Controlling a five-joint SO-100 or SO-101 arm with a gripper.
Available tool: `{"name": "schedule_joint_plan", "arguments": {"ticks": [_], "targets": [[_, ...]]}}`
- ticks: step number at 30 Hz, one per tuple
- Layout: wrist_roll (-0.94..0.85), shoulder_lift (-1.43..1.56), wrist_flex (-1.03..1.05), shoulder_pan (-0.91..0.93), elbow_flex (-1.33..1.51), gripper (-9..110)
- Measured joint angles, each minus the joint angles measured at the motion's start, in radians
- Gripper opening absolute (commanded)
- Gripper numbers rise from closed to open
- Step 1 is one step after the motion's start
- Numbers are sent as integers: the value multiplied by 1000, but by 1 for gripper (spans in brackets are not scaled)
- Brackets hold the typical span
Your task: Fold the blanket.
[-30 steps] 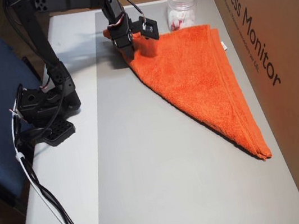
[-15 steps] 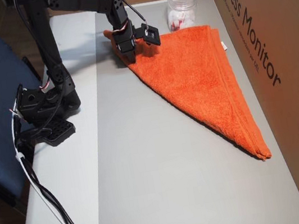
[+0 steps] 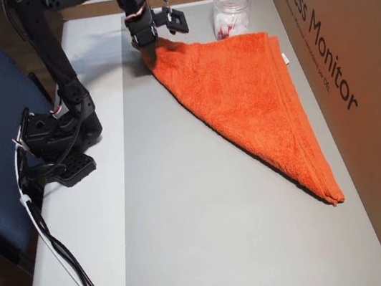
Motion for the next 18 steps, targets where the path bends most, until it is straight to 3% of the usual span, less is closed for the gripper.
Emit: {"name": "schedule_joint_plan", "arguments": {"ticks": [10, 18], "targets": [[0, 80, 15, -54, 3, 0], [0, -89, -147, -75, 3, 0]]}}
